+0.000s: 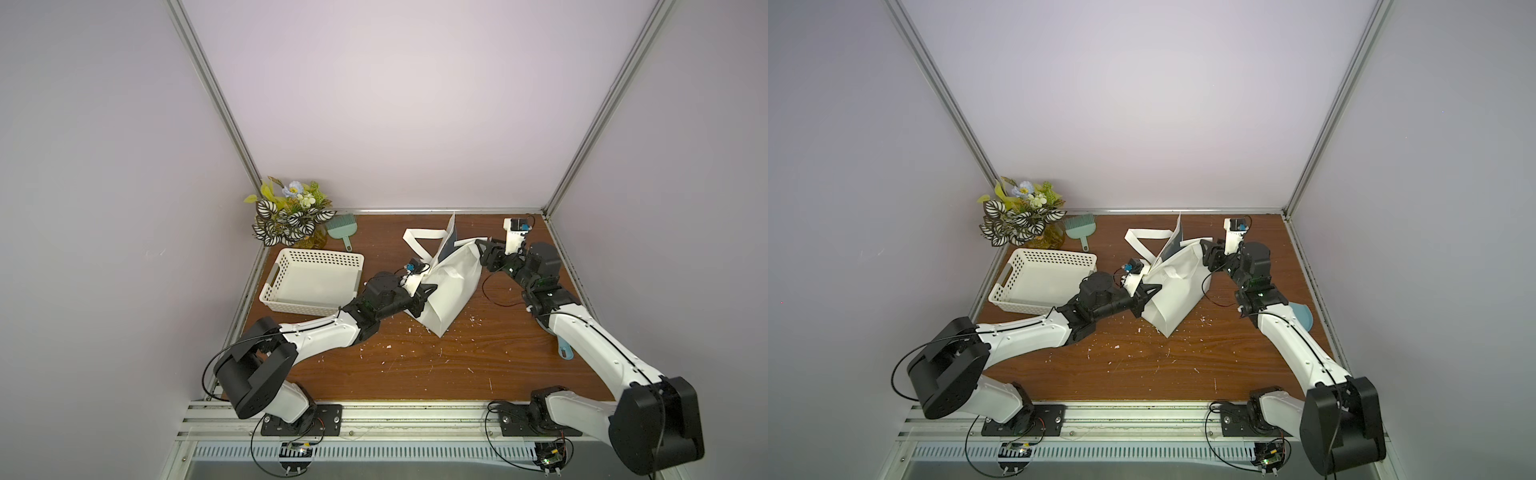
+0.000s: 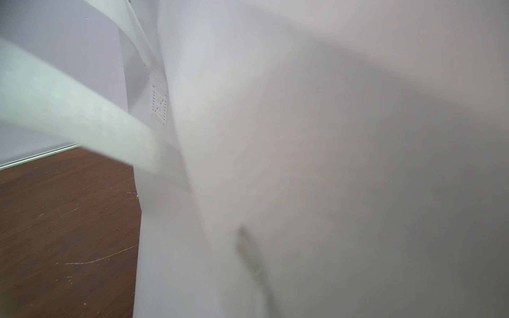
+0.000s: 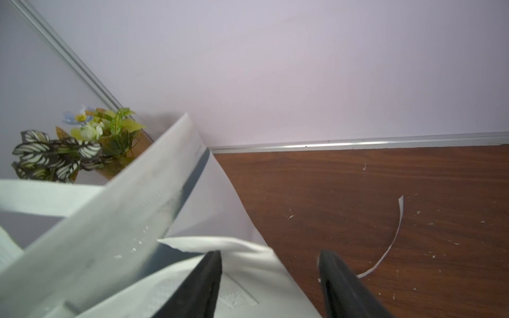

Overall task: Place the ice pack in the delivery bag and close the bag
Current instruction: Close the delivery bag at the center of the board.

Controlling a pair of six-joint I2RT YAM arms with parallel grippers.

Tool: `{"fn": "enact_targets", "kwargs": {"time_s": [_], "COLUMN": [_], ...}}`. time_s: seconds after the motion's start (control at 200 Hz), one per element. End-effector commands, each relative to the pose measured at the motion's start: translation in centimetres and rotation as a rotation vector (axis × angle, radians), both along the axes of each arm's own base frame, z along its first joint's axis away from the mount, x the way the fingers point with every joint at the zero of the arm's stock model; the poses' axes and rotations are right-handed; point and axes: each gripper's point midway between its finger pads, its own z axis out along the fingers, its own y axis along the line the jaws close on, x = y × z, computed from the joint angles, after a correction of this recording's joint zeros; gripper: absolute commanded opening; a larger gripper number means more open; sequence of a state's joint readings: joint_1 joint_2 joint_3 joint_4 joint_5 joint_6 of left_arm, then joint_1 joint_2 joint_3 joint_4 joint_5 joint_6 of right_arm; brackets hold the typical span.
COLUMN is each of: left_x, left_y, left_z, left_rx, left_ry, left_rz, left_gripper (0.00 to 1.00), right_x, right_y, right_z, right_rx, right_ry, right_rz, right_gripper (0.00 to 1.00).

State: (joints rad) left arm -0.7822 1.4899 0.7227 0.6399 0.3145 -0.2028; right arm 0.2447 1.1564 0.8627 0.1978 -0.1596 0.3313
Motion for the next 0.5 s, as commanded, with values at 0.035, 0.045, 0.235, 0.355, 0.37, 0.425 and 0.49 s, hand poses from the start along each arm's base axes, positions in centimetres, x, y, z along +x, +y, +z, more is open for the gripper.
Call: {"fn": "enact_targets", "kwargs": {"time_s": [0.035,0.045,0.235,0.355,0.37,0.425,0.49], "left_x": [0.1,0.1,-0.1,0.1,0.1,0.1,0.1], "left_y": [-0.2,-0.2,-0.2,-0.1,-0.1,-0.1,-0.2], "left_z": [2.0,1.9,2.1,2.3,2.4,2.4,2.4], "left_rx": [-0.058,-0.056,-0.064,-0.068,-0.067,-0.07,-0.073], "left_ry": [-0.052,-0.051,-0.055,-0.062,-0.063,-0.064,-0.065], "left_rz": [-0.007,-0.007,-0.012,-0.003,-0.002,-0.002,-0.005], "left_gripper": [0.01,0.01,0.0,0.01,0.01,0.01,0.01], "right_x": [-2.7,-2.9,-5.2,-5.8,-5.9,-6.6,-7.6], "right_y": [1.0,1.3,5.4,4.0,3.7,2.2,1.2], "right_z": [1.4,1.5,3.0,3.1,3.4,4.4,6.2], "right_rx": [0.052,0.051,0.099,0.072,0.058,0.021,0.01], "right_ry": [0.158,0.161,0.23,0.288,0.279,0.238,0.148], "right_rz": [-0.028,-0.022,0.065,-0.031,-0.038,-0.081,-0.083], "right_gripper": [0.63,0.64,0.69,0.68,0.68,0.68,0.68]}}
